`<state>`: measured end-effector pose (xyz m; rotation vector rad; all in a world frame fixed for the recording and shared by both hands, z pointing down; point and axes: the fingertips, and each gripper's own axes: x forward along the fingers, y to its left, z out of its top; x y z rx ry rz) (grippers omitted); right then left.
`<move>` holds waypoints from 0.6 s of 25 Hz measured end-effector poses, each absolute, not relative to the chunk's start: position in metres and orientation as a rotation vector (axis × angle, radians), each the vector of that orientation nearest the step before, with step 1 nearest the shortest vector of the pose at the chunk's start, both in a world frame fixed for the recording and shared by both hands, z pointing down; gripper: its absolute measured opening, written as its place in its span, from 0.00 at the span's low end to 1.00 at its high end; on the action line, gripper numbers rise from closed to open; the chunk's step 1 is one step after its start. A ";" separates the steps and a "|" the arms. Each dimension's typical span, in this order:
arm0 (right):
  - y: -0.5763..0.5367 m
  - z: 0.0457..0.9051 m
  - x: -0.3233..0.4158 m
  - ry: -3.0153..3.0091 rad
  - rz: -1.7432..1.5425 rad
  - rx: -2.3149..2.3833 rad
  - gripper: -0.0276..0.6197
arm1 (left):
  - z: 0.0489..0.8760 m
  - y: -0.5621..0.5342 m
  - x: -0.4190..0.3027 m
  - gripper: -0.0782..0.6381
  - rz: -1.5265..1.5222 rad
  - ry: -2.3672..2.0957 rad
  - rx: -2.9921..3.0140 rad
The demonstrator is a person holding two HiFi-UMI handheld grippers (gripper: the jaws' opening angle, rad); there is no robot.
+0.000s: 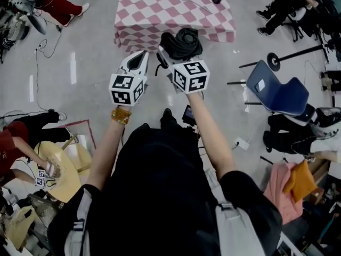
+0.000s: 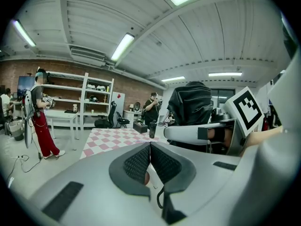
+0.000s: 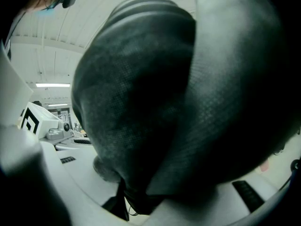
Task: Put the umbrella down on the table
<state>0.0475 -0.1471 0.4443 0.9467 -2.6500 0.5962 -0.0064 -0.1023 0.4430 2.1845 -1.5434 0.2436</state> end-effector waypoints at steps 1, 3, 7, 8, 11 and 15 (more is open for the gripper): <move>-0.172 0.447 0.045 -2.647 0.607 0.937 0.35 | 0.446 -0.127 -0.008 0.13 0.243 -1.544 2.174; -0.217 0.453 0.041 -2.642 0.619 0.920 0.35 | 0.451 -0.171 -0.012 0.13 0.239 -1.544 2.160; -0.207 0.453 0.044 -2.646 0.616 0.918 0.35 | 0.450 -0.159 -0.009 0.13 0.236 -1.548 2.164; -0.170 0.446 0.051 -2.660 0.609 0.921 0.35 | 0.444 -0.122 -0.002 0.13 0.235 -1.557 2.175; -0.077 0.429 0.065 -2.695 0.585 0.927 0.35 | 0.430 -0.027 0.013 0.13 0.227 -1.572 2.207; -0.077 0.426 0.057 -2.695 0.563 0.952 0.35 | 0.432 -0.028 0.006 0.13 0.215 -1.552 2.233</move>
